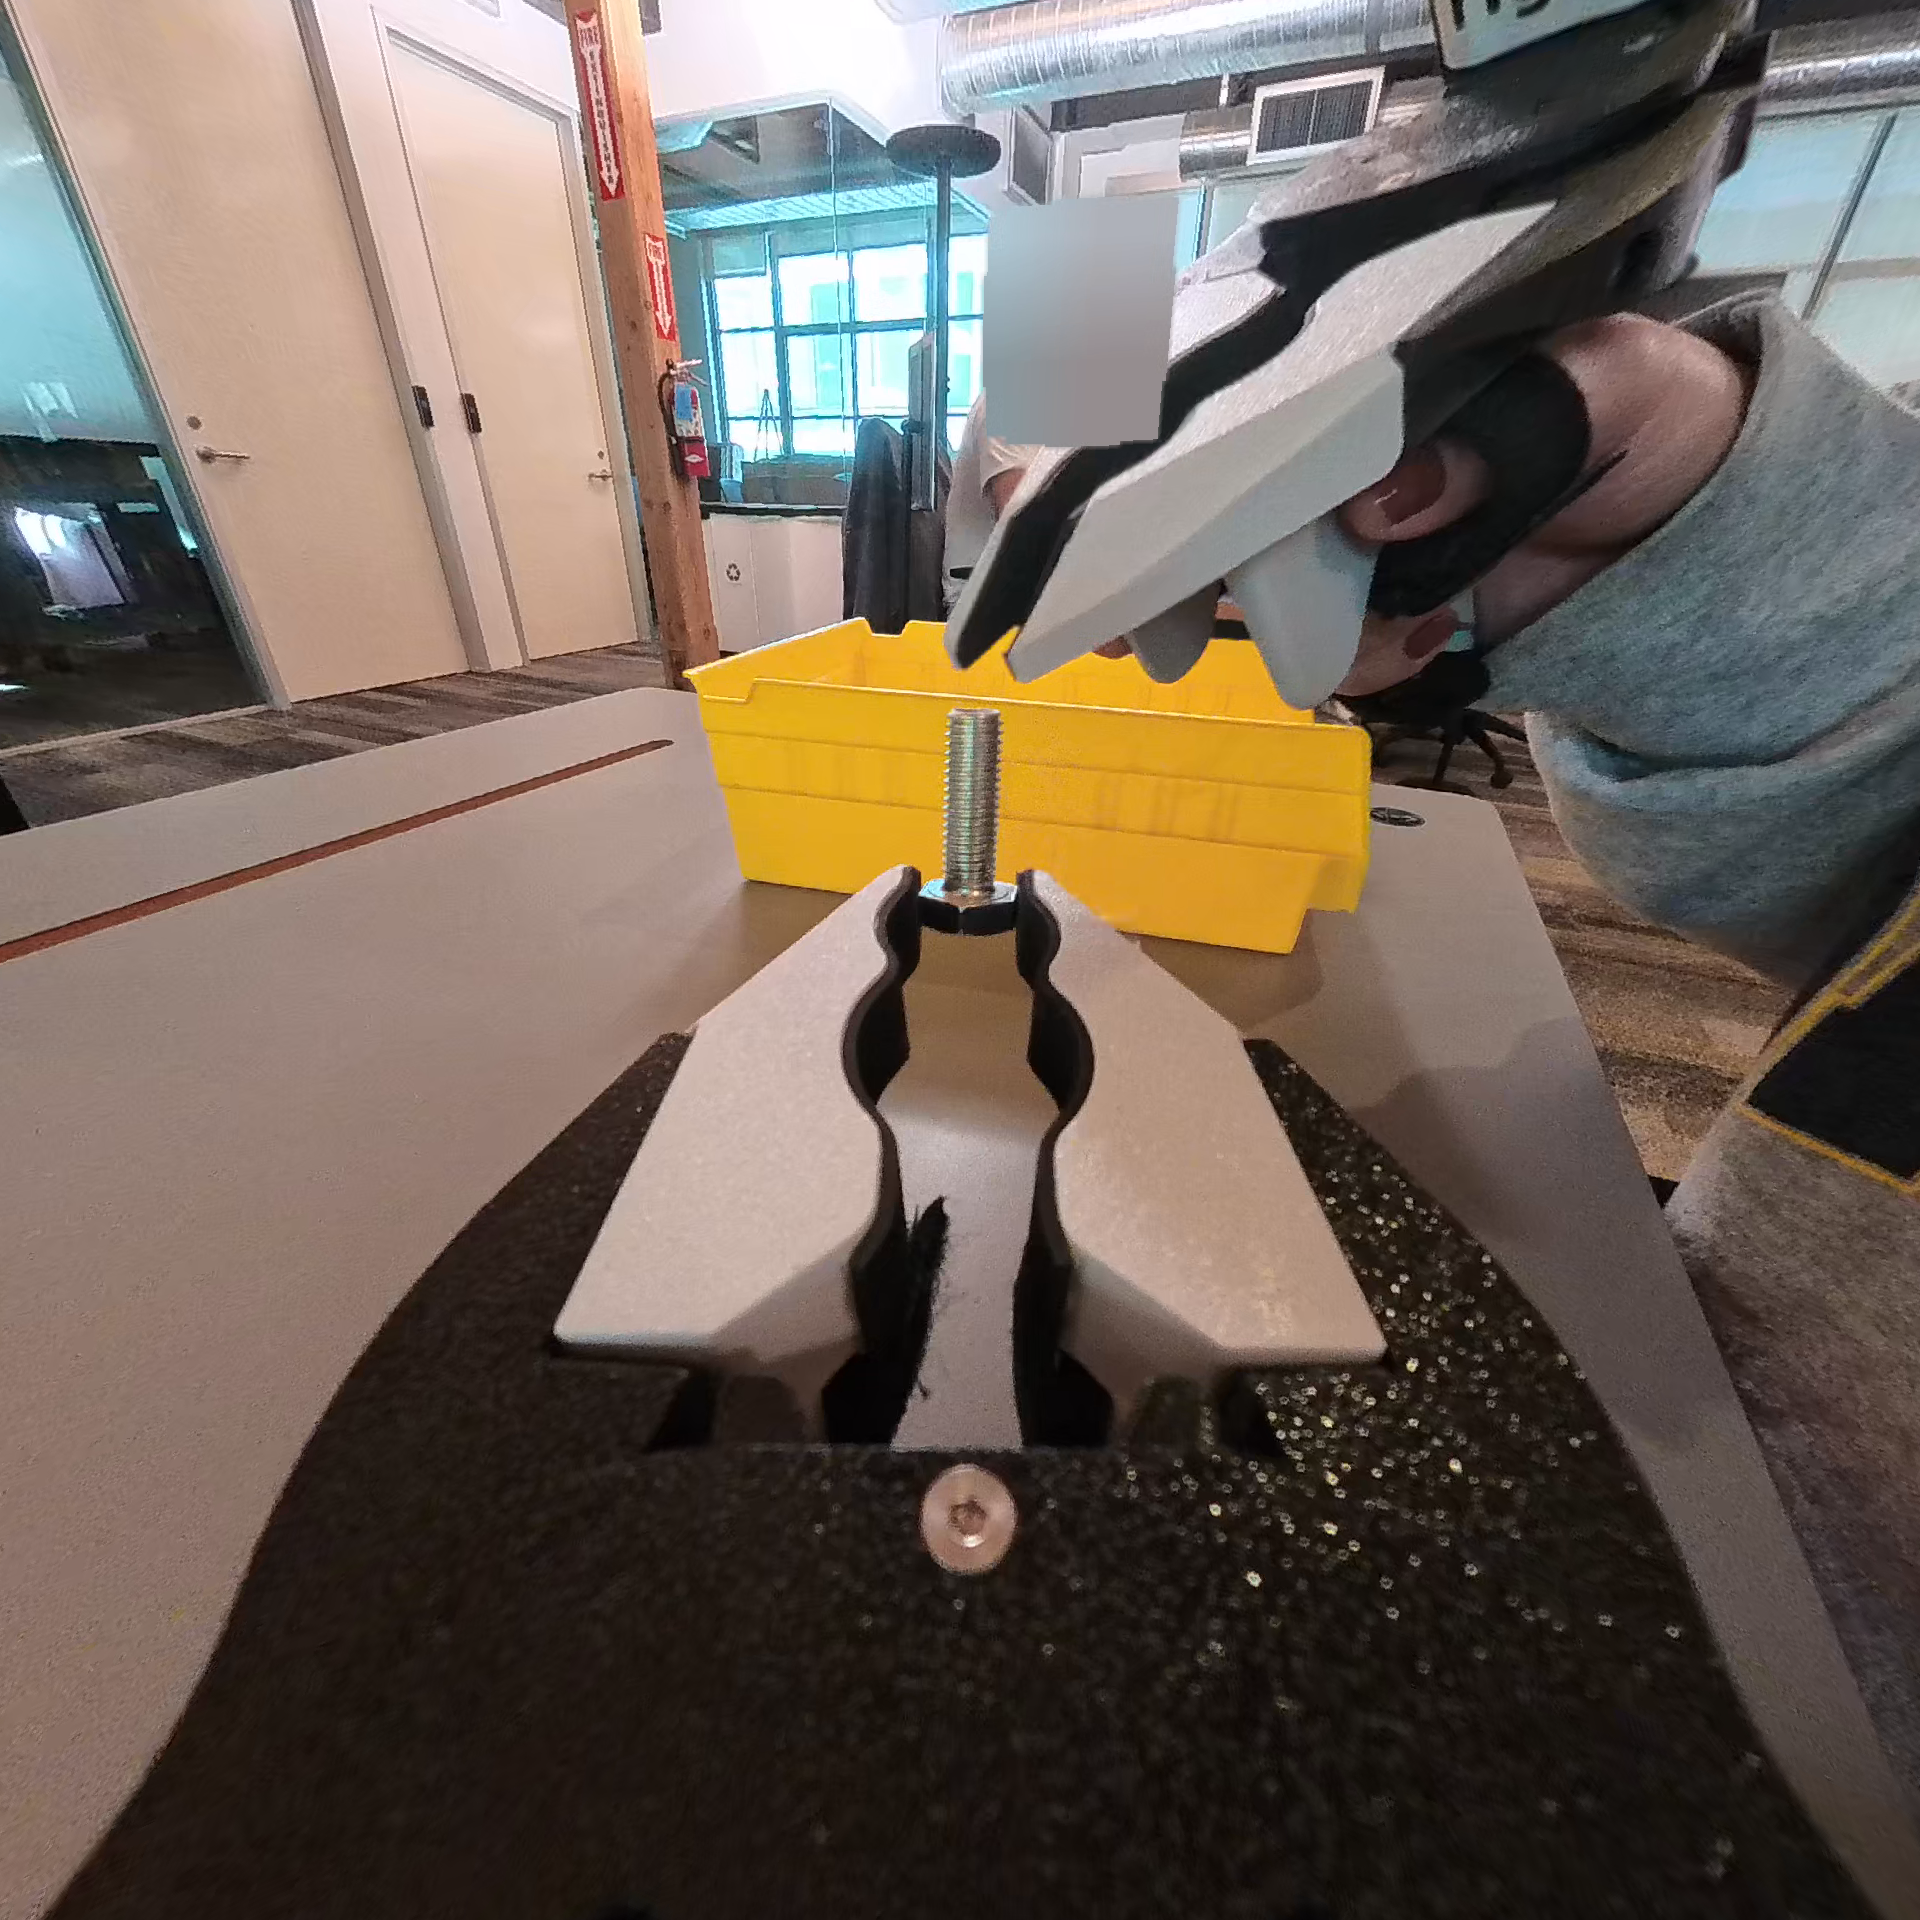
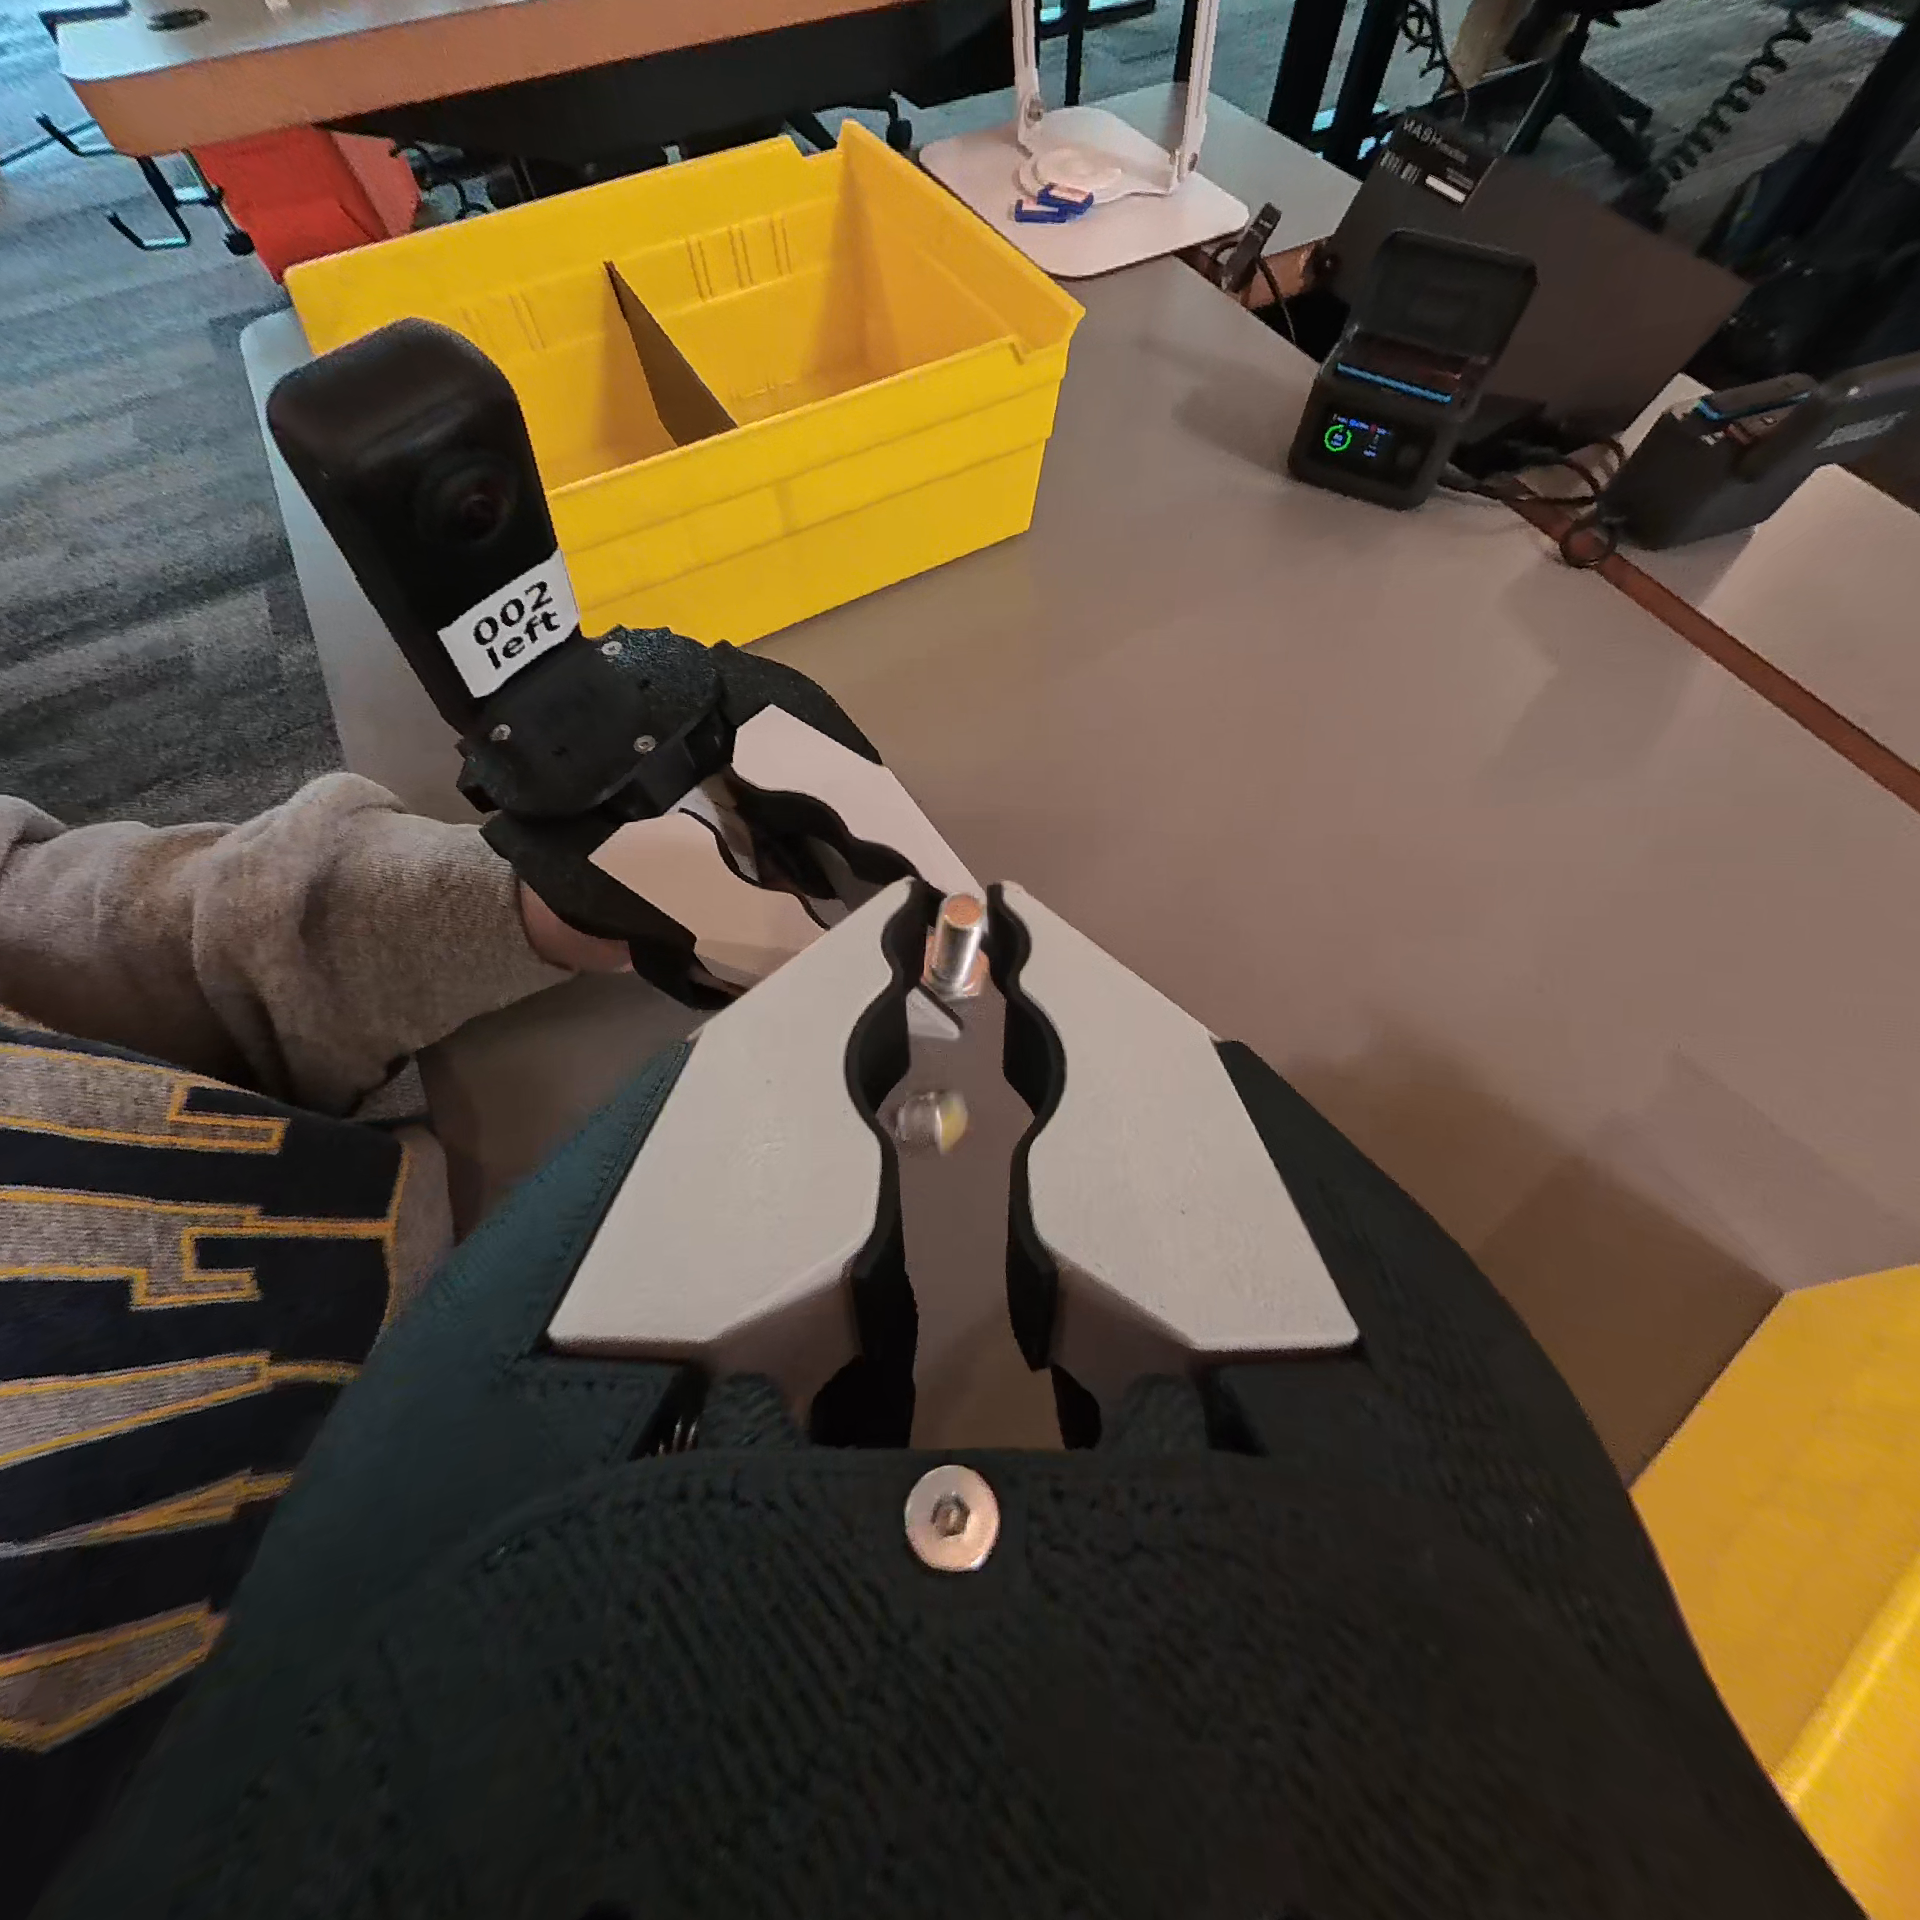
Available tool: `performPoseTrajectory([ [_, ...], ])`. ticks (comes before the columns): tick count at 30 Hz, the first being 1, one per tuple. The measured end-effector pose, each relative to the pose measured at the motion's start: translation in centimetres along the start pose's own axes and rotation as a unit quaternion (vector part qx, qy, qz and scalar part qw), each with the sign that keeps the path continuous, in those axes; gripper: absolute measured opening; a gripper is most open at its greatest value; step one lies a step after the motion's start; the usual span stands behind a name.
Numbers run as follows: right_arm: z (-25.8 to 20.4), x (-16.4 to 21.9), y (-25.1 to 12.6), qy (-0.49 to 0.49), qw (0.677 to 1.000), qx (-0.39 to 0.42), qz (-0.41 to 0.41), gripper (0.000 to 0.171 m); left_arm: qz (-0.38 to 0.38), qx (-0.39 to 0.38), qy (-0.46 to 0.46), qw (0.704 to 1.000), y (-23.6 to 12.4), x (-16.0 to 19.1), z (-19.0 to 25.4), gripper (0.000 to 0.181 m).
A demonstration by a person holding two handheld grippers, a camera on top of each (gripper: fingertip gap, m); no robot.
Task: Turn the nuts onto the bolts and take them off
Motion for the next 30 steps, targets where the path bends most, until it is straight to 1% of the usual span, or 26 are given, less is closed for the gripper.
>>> performPoseTrajectory([
  [2,0.2,0.0,0.1,0.002,1.0,0.002,0.011,0.012,0.0,-0.008,-0.003,1.0,-0.1,0.0,-0.2,0.016],
  [4,0.8,0.2,0.8,0.003,0.999,0.023,0.043,0.013,-0.004,-0.033,-0.001,0.999,-0.2,0.1,-0.8,0.016],
  [6,2.0,0.6,1.8,0.02,0.99,0.08,0.118,0.014,-0.006,-0.094,0.01,0.996,-1.0,0.0,-2.2,0.016],
  [8,2.6,1.6,2.3,0.061,0.969,0.14,0.195,0.015,0.002,-0.164,0.024,0.986,-2.5,-0.4,-3.7,0.016],
  [9,2.7,2.5,2.5,0.064,0.957,0.171,0.224,0.014,0.01,-0.184,0.024,0.983,-3.1,-0.6,-4.2,0.016],
  [11,2.9,4.4,3.4,0.031,0.941,0.235,0.244,0.012,0.026,-0.223,0.021,0.974,-4.3,-0.9,-4.9,0.016],
  [13,2.1,4.3,3.4,-0.029,0.924,0.27,0.27,0.006,0.035,-0.249,0.027,0.967,-5.2,-1.2,-5.2,0.016],
  [14,1.6,4.1,3.4,-0.055,0.918,0.276,0.279,0.006,0.036,-0.251,0.028,0.967,-5.3,-1.2,-5.2,0.016],
  [16,0.6,4.3,4.0,-0.099,0.918,0.273,0.269,0.006,0.034,-0.251,0.029,0.967,-5.3,-1.2,-5.2,0.016],
  [18,0.5,4.3,4.1,-0.119,0.914,0.282,0.268,0.006,0.029,-0.254,0.036,0.966,-5.2,-1.2,-5.2,0.016],
  [30,1.2,4.0,3.2,-0.075,0.913,0.268,0.3,0.009,-0.001,-0.229,0.058,0.972,-4.1,-0.7,-4.7,0.016],
])
Point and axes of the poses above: each gripper's, where its closed fingertips meet, y out along the fingers, x out of its underside, z = x × y across the jaws, the point moved 2 cm from there along -y, back along the fingers, and after that the axes turned 15 degrees about x, right-handed, at the moved point
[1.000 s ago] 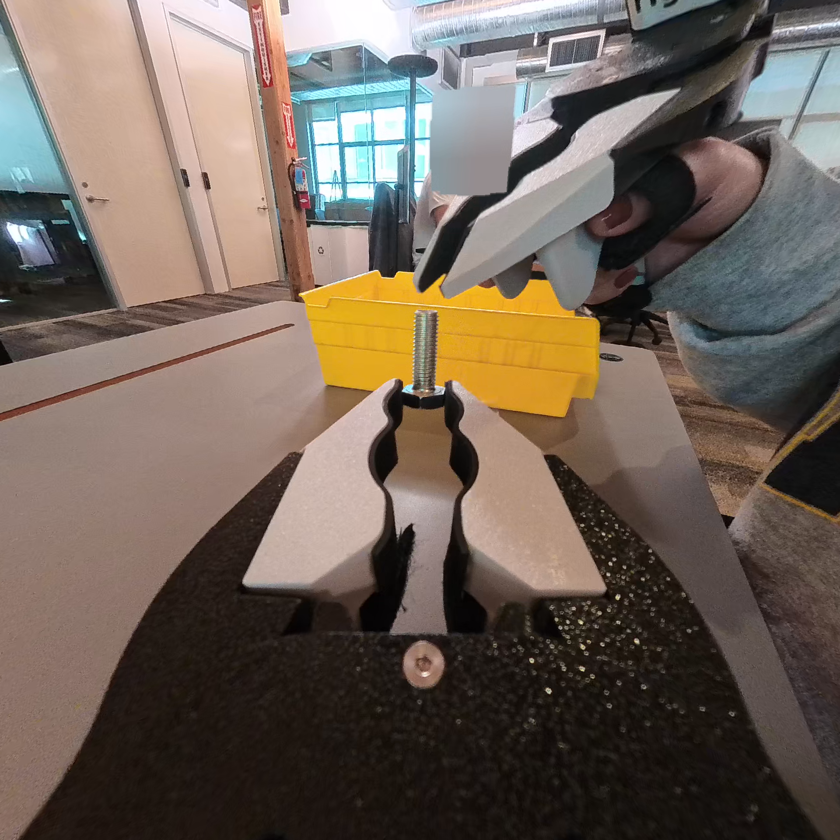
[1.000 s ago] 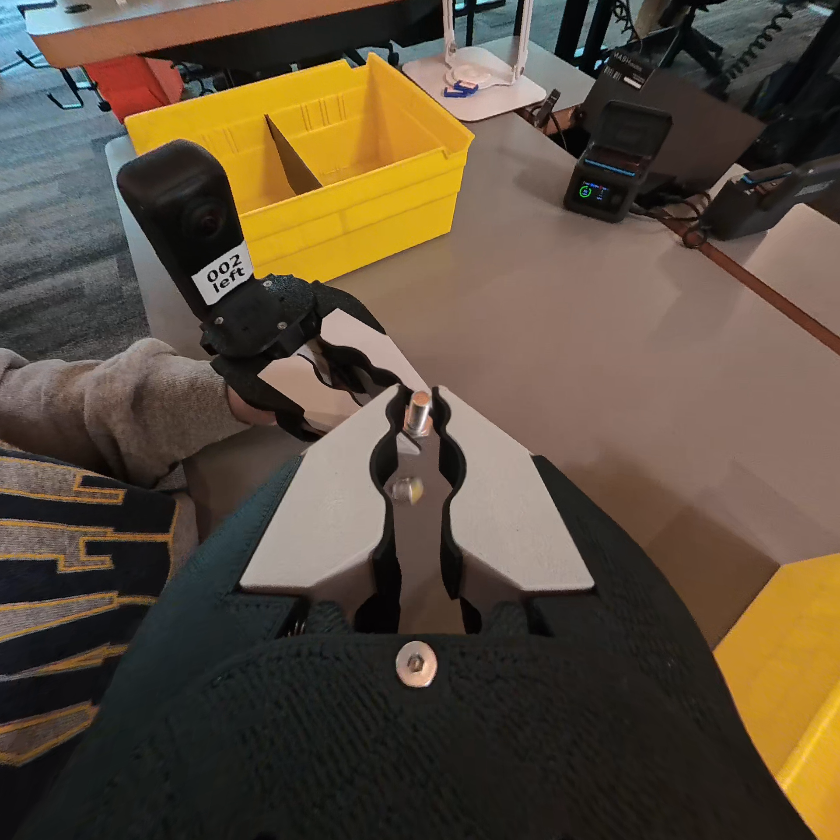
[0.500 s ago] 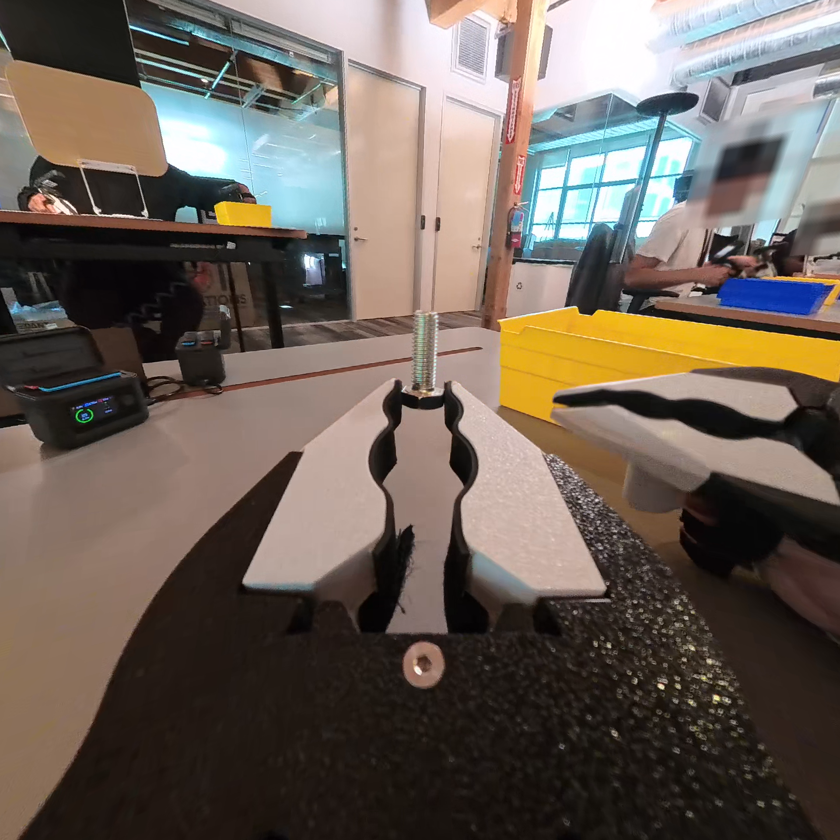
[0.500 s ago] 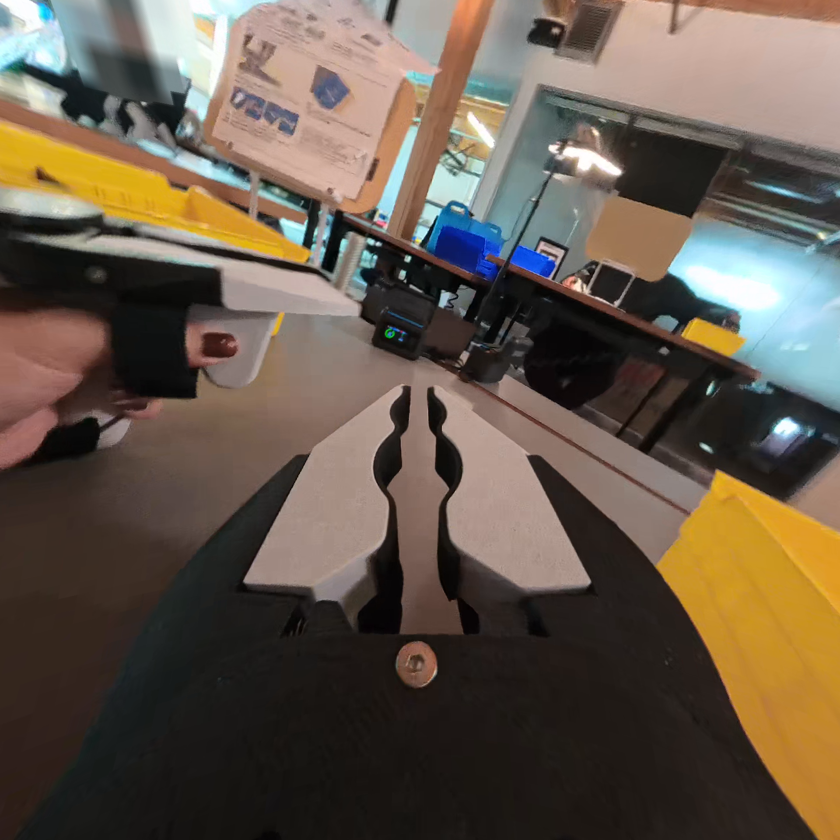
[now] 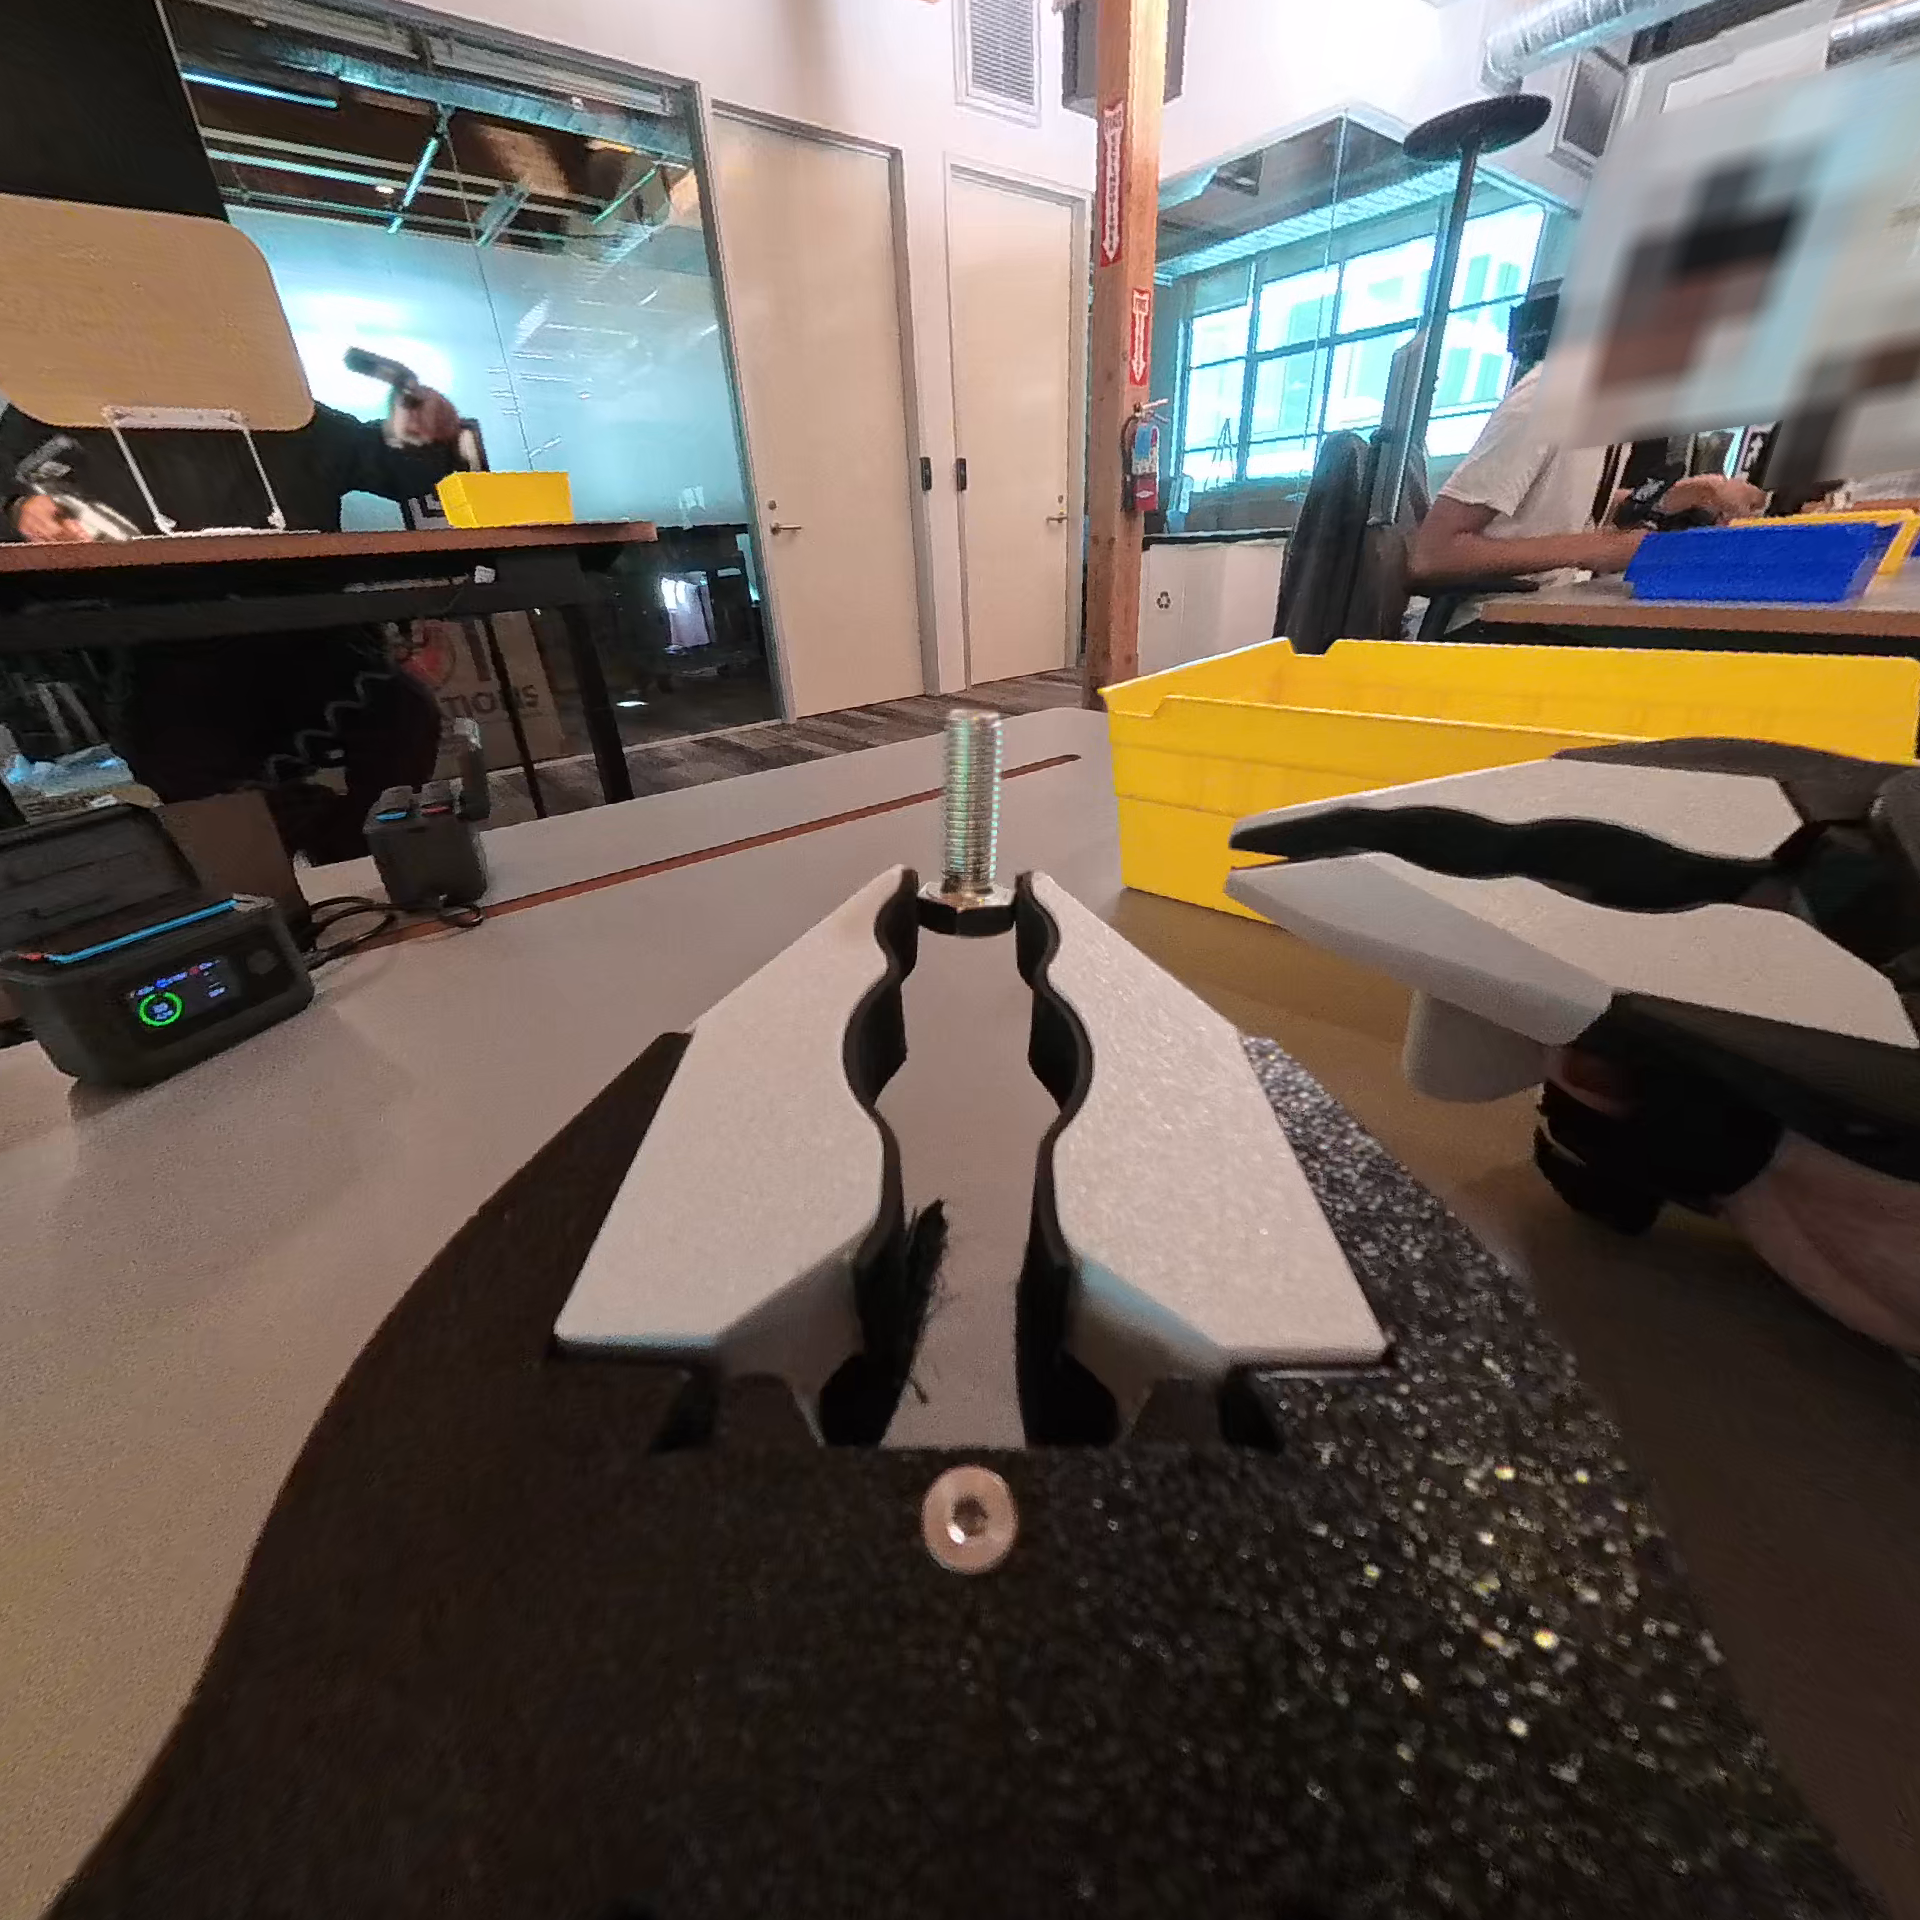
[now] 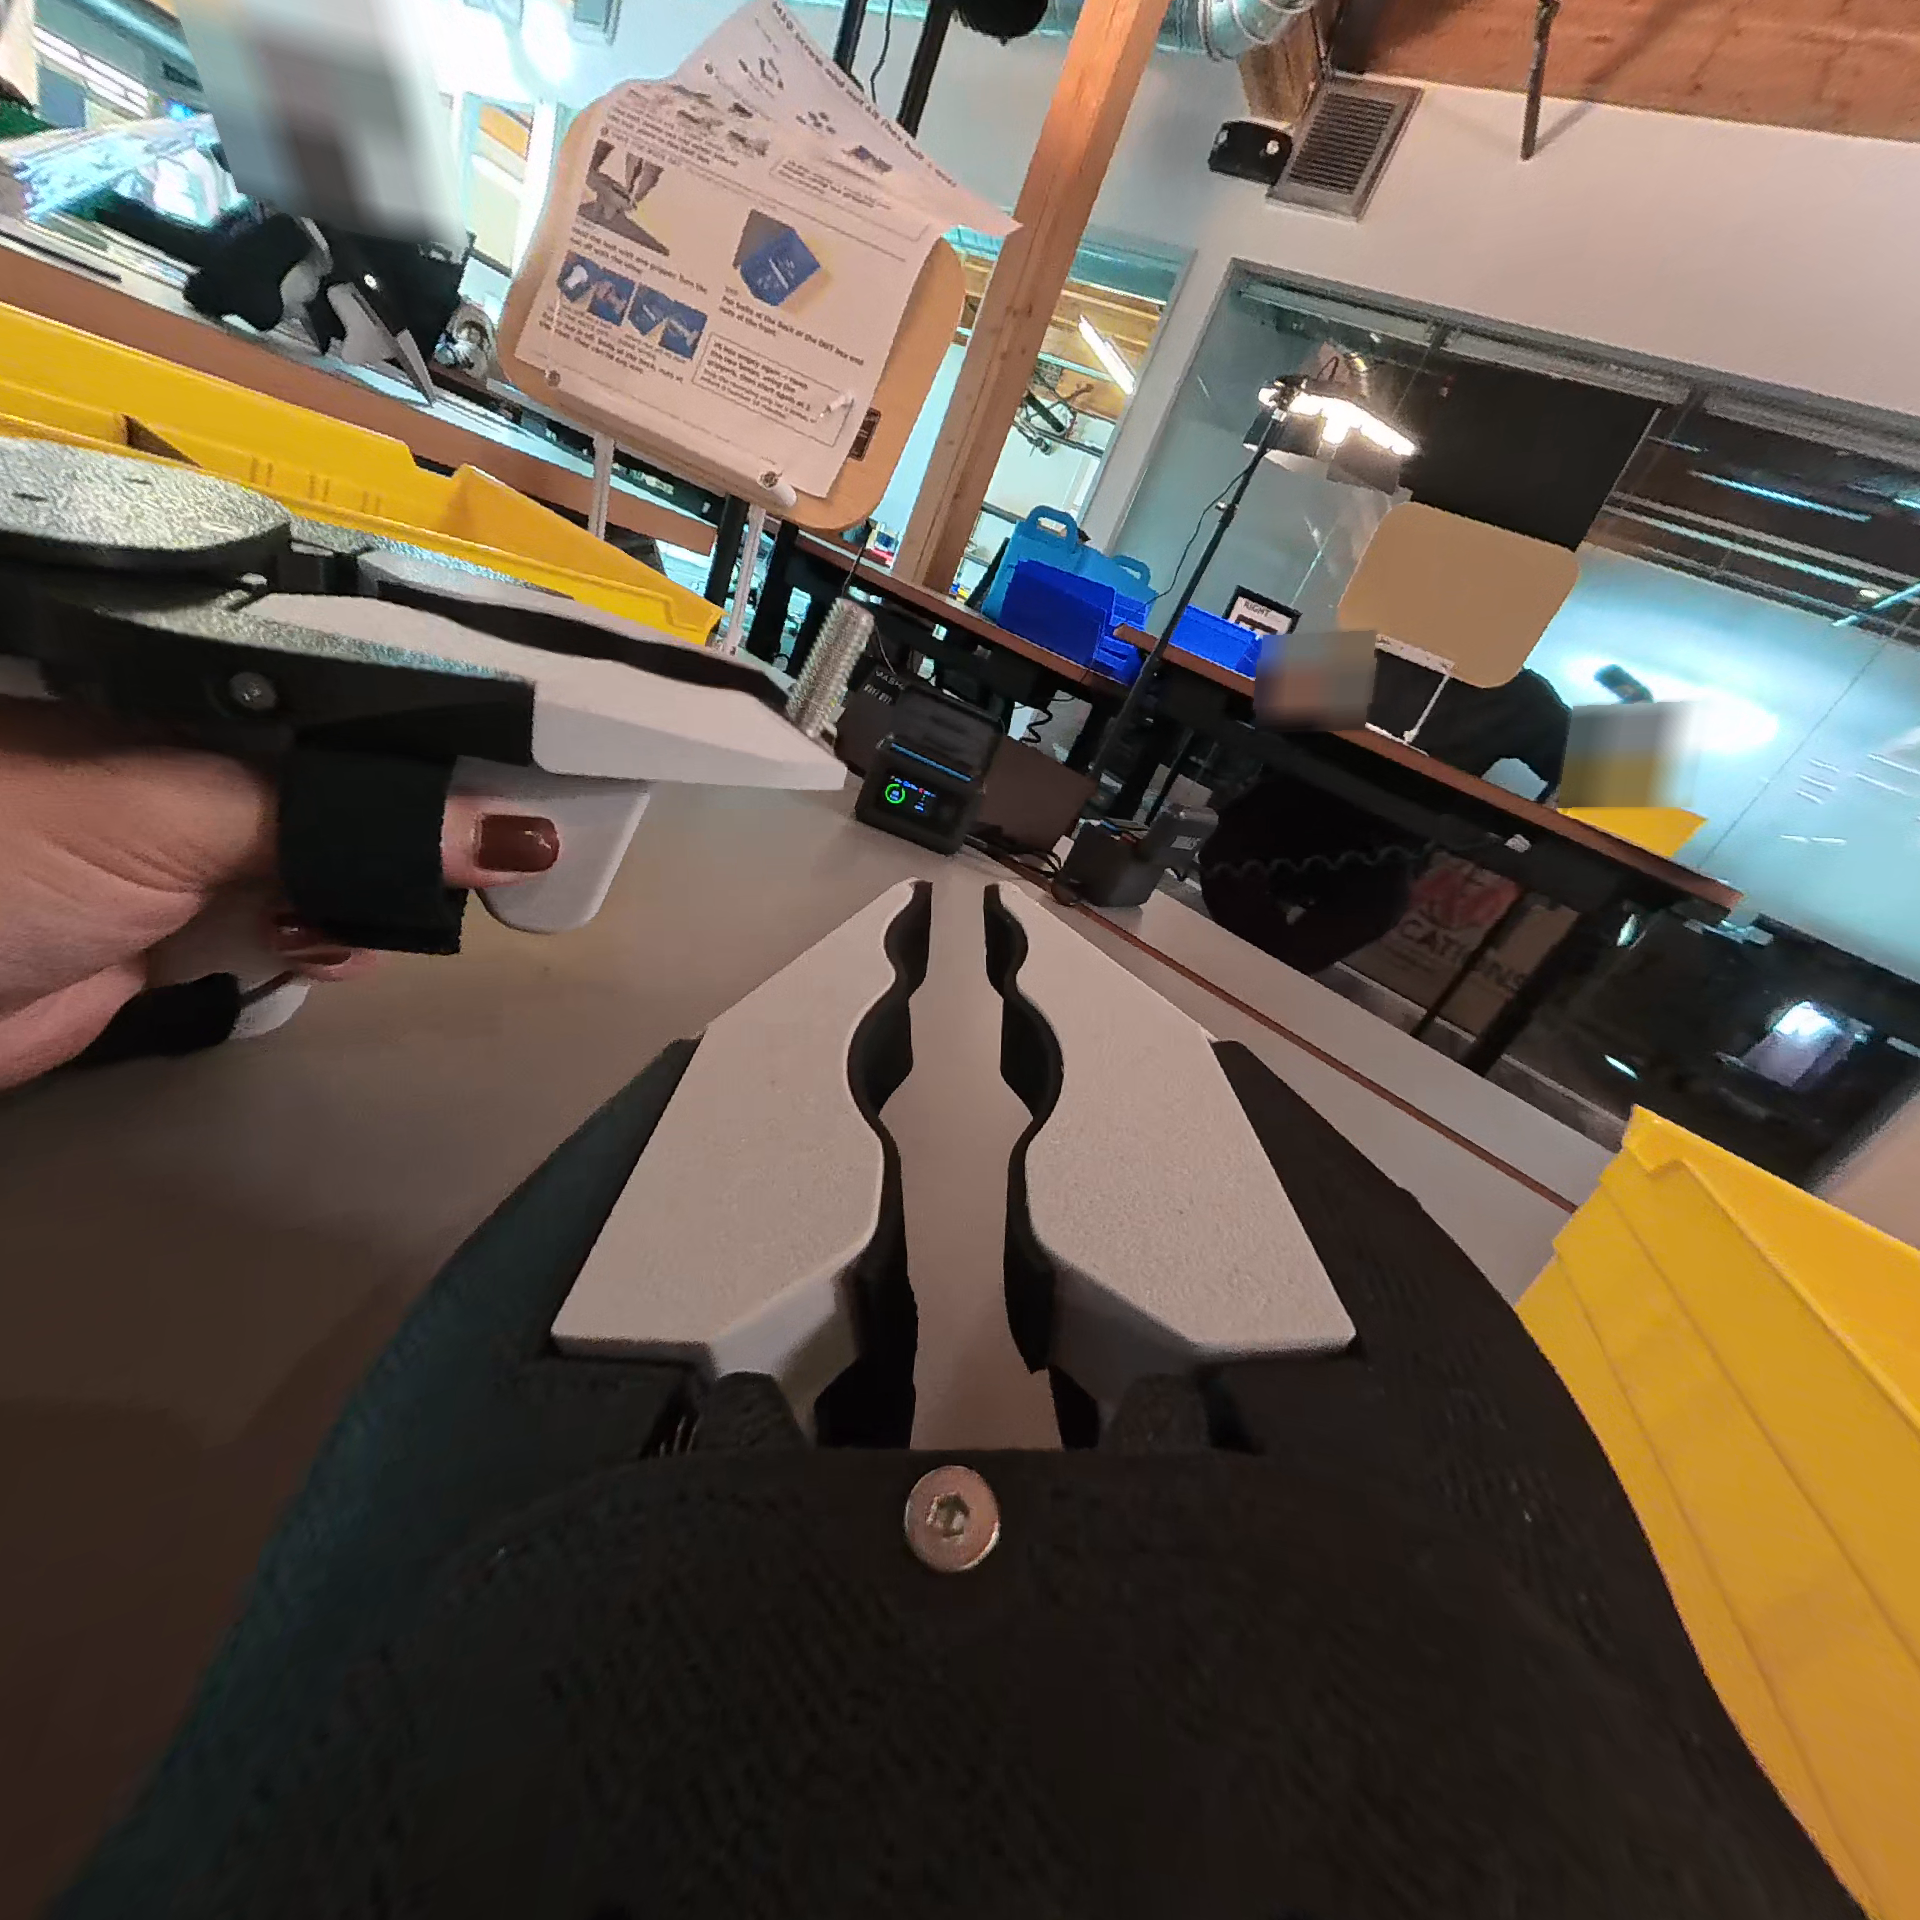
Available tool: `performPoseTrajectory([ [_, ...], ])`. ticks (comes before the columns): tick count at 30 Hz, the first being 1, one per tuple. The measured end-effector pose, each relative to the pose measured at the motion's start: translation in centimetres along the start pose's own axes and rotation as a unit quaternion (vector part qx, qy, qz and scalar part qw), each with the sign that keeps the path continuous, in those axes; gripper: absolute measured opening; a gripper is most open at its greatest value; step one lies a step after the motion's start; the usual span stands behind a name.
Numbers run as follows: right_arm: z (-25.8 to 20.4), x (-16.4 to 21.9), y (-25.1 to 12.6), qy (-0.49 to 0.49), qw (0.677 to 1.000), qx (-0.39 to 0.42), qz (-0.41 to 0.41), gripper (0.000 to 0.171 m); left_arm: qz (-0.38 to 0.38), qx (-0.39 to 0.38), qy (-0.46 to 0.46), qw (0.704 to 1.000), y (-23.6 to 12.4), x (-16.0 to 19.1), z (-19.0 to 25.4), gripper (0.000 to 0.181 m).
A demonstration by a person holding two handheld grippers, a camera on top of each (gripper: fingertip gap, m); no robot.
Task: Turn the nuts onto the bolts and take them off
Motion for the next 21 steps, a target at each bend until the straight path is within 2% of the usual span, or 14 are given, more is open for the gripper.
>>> performPoseTrajectory([
  [10,0.1,-2.0,-1.7,0.004,0.998,-0.02,0.064,0.013,-0.028,0.028,0.053,0.998,0.9,0.4,1.4,0.016],
  [13,1.3,-3.0,-3.5,0.005,0.999,-0.018,0.047,0.017,-0.026,0.035,0.072,0.996,1.0,0.3,1.7,0.016],
  [15,1.3,-4.2,-6.5,0.0,0.997,-0.065,0.032,0.019,-0.025,0.032,0.08,0.996,1.0,0.3,1.7,0.016],
  [17,0.6,-4.5,-10.3,-0.029,0.989,-0.146,-0.013,0.017,-0.023,0.031,0.08,0.996,1.0,0.2,1.6,0.016],
  [19,-0.5,-3.7,-15.1,-0.046,0.962,-0.252,-0.094,0.013,-0.015,0.028,0.078,0.996,0.8,0.0,1.5,0.016],
  [21,-1.7,-1.9,-19.9,-0.039,0.917,-0.339,-0.207,0.01,-0.009,0.025,0.073,0.997,0.7,-0.1,1.4,0.016],
])
Point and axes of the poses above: each gripper's, where its closed fingertips meet, y out along the fingers, x out of its underside, z = x × y across the jaws, the point moved 2 cm from there along -y, back along the fingers, and after that the axes turned 15 degrees about x, right-handed, at the moved point
